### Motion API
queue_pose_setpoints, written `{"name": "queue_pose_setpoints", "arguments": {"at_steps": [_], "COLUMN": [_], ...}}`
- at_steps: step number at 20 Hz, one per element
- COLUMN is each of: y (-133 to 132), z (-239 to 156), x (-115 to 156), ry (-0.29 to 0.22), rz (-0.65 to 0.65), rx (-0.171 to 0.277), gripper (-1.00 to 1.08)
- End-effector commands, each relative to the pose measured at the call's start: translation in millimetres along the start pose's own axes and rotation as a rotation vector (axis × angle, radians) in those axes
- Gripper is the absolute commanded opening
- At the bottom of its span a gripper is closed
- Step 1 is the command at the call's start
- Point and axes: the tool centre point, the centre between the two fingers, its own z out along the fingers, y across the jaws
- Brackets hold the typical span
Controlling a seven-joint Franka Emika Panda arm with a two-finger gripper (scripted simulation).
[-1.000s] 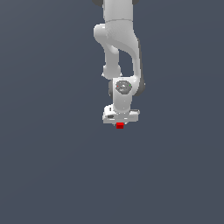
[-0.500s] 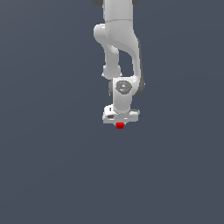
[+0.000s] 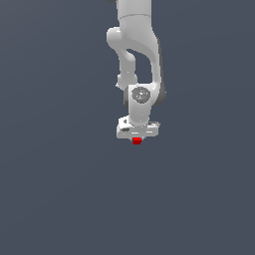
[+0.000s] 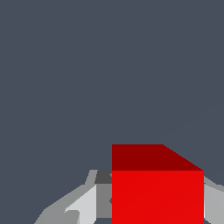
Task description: Lift up the red cube by 0.2 meters.
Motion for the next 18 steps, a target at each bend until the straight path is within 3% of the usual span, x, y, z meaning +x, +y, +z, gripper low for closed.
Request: {"name": "queue_pose_setpoints", "arguments": {"at_steps": [1, 18], "y": [0, 0], "z": [-13, -154], "x": [0, -1], "ry": [0.001, 0.002], "rz": [0.0, 0.0], "rx": [0.0, -0.001], "gripper": [-1.0, -1.0]}}
